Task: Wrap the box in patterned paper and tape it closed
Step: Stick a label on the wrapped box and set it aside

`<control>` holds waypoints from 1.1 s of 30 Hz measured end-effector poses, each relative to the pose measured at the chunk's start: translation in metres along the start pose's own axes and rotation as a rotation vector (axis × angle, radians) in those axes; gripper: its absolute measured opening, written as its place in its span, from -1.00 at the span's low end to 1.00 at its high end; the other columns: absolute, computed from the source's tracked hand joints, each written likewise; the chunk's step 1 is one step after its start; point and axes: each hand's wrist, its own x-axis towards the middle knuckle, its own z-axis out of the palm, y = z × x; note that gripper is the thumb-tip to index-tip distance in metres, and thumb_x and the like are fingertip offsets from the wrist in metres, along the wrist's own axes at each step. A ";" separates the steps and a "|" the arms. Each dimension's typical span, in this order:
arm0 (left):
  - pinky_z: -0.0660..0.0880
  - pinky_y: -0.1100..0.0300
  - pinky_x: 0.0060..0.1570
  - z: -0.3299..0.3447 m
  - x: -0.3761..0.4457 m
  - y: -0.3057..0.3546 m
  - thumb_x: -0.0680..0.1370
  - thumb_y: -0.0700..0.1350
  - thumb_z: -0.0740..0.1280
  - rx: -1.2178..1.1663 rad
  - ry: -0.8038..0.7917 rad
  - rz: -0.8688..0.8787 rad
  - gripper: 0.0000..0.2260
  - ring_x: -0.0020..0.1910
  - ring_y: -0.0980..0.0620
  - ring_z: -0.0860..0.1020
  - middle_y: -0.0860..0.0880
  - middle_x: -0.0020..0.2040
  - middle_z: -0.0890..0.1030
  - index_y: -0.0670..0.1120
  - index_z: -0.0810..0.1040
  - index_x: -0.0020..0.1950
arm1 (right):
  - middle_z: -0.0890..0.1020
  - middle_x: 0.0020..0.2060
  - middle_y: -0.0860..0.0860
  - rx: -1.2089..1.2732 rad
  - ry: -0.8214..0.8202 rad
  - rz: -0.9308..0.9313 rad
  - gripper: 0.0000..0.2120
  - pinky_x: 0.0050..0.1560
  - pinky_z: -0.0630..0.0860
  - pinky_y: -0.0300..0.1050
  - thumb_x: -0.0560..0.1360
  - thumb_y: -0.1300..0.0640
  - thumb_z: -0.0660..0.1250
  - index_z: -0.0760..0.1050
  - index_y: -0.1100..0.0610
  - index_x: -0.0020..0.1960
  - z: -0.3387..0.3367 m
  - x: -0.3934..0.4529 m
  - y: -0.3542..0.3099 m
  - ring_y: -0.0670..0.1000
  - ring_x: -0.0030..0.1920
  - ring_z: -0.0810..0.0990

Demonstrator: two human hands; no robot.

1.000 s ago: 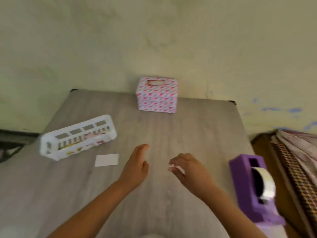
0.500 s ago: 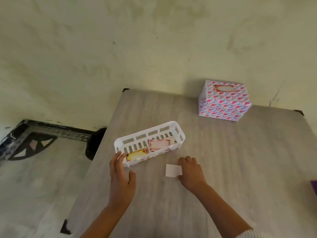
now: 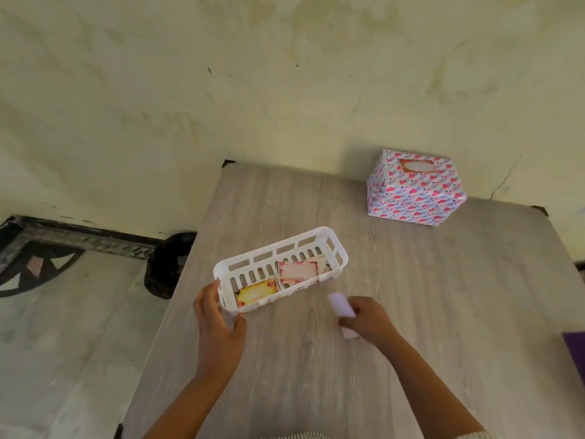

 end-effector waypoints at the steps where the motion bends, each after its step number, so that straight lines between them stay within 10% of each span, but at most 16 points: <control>1: 0.45 0.06 0.19 -0.001 0.000 -0.001 0.46 -0.27 0.41 -0.006 0.006 -0.034 -0.39 0.34 0.01 0.34 -0.02 0.39 0.24 -0.04 0.21 0.42 | 0.58 -0.31 0.02 0.224 0.057 0.060 -0.93 -0.41 0.43 -0.20 0.46 0.18 0.38 0.51 0.16 -0.14 -0.002 -0.001 0.004 0.03 -0.31 0.58; 6: 0.46 0.01 0.14 0.002 0.006 -0.003 0.47 -0.09 0.42 -0.073 0.043 -0.216 -0.45 0.32 -0.04 0.40 -0.01 0.40 0.34 0.02 0.27 0.40 | 0.65 -0.19 0.22 0.808 0.411 0.191 -0.79 -0.36 0.52 -0.14 0.62 0.17 0.12 0.44 0.29 0.08 -0.012 0.009 0.000 0.12 -0.27 0.64; 16: 0.45 -0.05 0.20 0.011 0.089 0.014 0.51 -0.09 0.38 -0.114 0.016 -0.228 -0.61 0.27 0.03 0.44 0.09 0.25 0.49 0.03 0.40 0.32 | 0.59 0.16 -0.05 1.030 0.221 0.010 -0.71 0.32 0.40 0.08 0.65 0.16 0.08 0.45 -0.05 0.27 -0.005 0.047 -0.085 0.00 0.21 0.51; 27: 0.43 0.27 -0.11 0.044 0.261 0.048 0.55 -0.26 0.27 -0.191 -0.005 -0.179 -0.71 0.06 0.08 0.52 0.03 0.09 0.57 -0.07 0.50 0.26 | 0.59 0.09 0.03 1.280 0.302 0.019 -0.67 0.20 0.44 -0.09 0.66 0.14 0.05 0.42 0.16 0.35 -0.038 0.161 -0.145 -0.10 -0.03 0.54; 33: 0.43 0.14 -0.03 0.057 0.299 0.056 0.54 -0.24 0.29 -0.071 0.064 -0.152 -0.73 0.02 0.00 0.51 -0.07 0.13 0.58 -0.12 0.50 0.24 | 0.56 0.21 0.06 1.285 0.302 0.005 -0.67 0.38 0.36 0.05 0.65 0.14 0.06 0.39 0.14 0.37 -0.047 0.177 -0.159 0.03 0.24 0.50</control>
